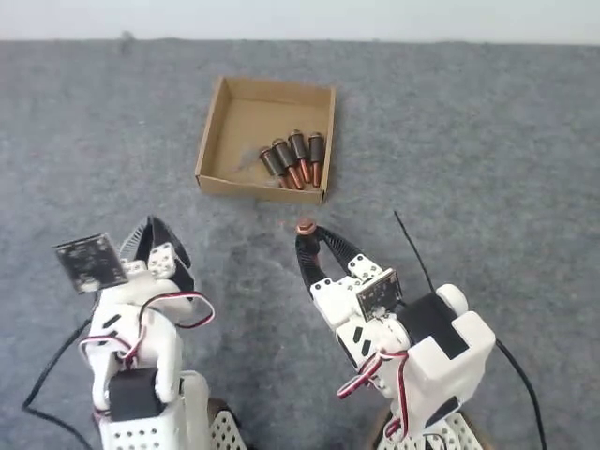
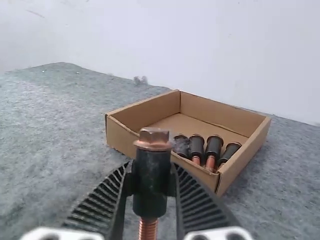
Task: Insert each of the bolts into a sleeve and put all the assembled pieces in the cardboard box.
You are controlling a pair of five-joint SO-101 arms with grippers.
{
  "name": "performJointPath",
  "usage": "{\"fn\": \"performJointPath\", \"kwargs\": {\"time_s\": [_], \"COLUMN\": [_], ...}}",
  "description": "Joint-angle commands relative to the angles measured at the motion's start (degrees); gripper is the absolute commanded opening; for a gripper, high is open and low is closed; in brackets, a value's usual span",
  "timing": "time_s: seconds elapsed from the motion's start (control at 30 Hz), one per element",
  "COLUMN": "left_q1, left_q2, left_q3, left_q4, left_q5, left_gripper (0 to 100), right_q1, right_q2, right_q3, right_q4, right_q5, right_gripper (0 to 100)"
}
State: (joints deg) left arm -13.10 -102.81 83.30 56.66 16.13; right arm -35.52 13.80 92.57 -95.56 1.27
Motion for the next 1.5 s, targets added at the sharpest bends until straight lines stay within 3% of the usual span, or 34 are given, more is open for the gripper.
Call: {"fn": "performJointPath", "kwargs": {"time_s": [0.0, 0.2, 1.0, 1.1, 1.47], "left_q1": [-0.53, -0.70, -4.13, -4.13, -3.96], "left_q2": [-0.09, 0.18, 0.26, 0.26, 0.09], "left_q3": [3.91, 13.49, 13.32, 13.32, 13.32], "left_q4": [1.58, -2.99, 6.51, 6.51, 8.70], "left_q5": [-8.62, -12.13, -12.22, -12.22, -12.13], "left_gripper": [1, 1, 1, 1, 1], "right_q1": [0.84, 1.10, 3.47, 5.05, 12.88], "right_q2": [-0.66, -0.66, -5.14, -11.12, -33.63], "right_q3": [1.49, 1.49, 1.14, 0.18, -16.79], "right_q4": [-0.31, -0.31, 0.66, 8.48, 59.03], "right_q5": [0.79, 0.88, 0.88, 0.88, 0.62], "right_gripper": [0.6, 0.6, 0.6, 0.6, 0.6]}}
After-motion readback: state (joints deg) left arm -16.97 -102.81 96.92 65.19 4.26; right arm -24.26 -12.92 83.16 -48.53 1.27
